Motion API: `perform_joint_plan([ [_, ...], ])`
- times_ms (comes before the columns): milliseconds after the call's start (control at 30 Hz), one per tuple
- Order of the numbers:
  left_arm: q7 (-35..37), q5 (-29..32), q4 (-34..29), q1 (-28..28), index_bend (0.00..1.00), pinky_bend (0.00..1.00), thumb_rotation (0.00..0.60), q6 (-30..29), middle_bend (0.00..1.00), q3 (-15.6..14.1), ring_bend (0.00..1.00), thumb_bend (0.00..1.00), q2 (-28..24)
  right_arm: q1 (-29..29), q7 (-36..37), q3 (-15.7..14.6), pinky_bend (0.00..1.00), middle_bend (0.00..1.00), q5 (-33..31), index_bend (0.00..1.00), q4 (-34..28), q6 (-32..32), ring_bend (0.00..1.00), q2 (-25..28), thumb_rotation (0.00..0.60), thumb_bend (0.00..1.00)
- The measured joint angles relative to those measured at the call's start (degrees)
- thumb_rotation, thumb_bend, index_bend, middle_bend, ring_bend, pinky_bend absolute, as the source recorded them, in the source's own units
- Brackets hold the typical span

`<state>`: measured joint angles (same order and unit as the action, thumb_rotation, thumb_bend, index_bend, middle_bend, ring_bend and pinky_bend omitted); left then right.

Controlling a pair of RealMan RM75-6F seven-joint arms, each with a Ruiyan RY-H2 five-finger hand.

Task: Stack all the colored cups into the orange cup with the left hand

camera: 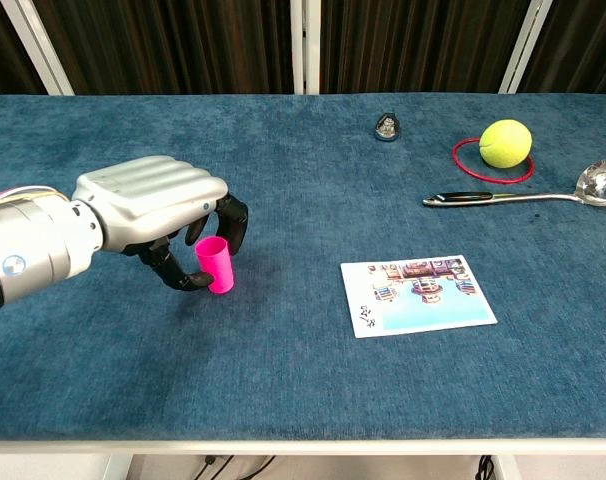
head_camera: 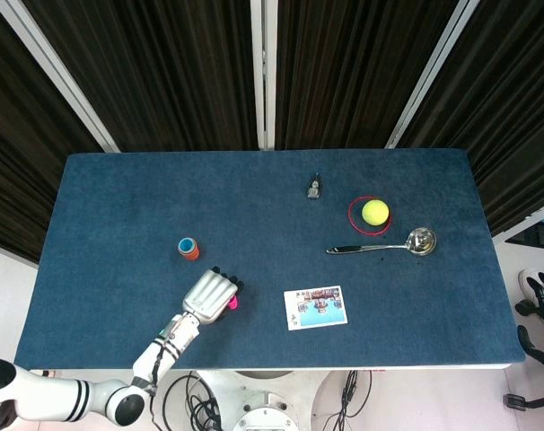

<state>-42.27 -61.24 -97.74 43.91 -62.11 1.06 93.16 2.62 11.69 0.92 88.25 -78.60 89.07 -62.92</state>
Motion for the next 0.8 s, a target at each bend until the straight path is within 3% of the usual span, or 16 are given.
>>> perform_joint_plan([
  [400, -0.83, -2.31, -4.26, -0.30, 0.49, 0.41, 0.600, -2.15, 0.47, 1.31, 0.53, 0.30, -3.04, 0.08, -0.32, 0.09, 0.00, 0.00, 0.11, 0.00, -0.45, 0.33, 0.00, 0.20, 0.600, 0.37],
  [600, -2.64, -2.01, -7.66, -0.03, 0.49, 0.41, 0.600, -4.33, 0.47, 4.51, 0.53, 0.30, -7.65, -0.01, -0.73, 0.10, 0.00, 0.00, 0.40, 0.00, -0.94, 0.45, 0.00, 0.38, 0.600, 0.37],
  [800, -2.61, 2.22, -7.54, 0.51, 0.49, 0.42, 0.600, -4.87, 0.47, 8.32, 0.53, 0.30, -11.73, 0.07, -1.22, 0.09, 0.00, 0.00, 0.85, 0.00, -1.62, 1.11, 0.00, 0.68, 0.600, 0.37],
])
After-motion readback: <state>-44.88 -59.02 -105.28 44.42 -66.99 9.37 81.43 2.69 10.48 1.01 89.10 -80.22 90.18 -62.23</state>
